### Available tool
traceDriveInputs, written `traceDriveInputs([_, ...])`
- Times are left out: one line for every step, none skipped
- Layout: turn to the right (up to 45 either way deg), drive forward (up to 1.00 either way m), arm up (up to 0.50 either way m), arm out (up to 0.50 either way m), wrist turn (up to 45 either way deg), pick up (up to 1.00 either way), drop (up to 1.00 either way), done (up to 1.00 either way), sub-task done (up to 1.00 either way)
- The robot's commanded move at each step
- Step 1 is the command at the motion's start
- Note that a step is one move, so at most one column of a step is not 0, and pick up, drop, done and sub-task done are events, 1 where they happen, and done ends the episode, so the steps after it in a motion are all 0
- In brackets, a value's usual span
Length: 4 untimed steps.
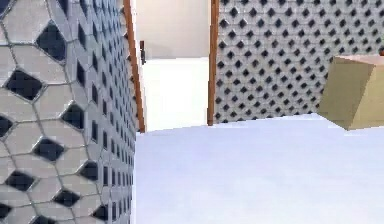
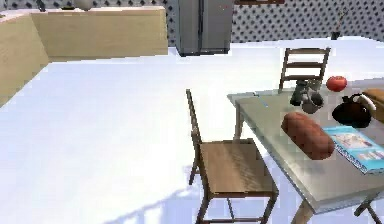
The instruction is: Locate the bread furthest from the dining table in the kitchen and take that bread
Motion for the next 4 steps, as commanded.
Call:
traceDriveInputs([30.0, 0.00, 0.00, 0.00, 0.0, 0.00, 0.00, 0.00, 0.00])
traceDriveInputs([0.0, 0.60, 0.00, 0.00, 0.0, 0.00, 0.00, 0.00, 0.00])
traceDriveInputs([30.0, 0.00, 0.00, 0.00, 0.0, 0.00, 0.00, 0.00, 0.00])
traceDriveInputs([0.0, 1.00, 0.00, 0.00, 0.0, 0.00, 0.00, 0.00, 0.00])
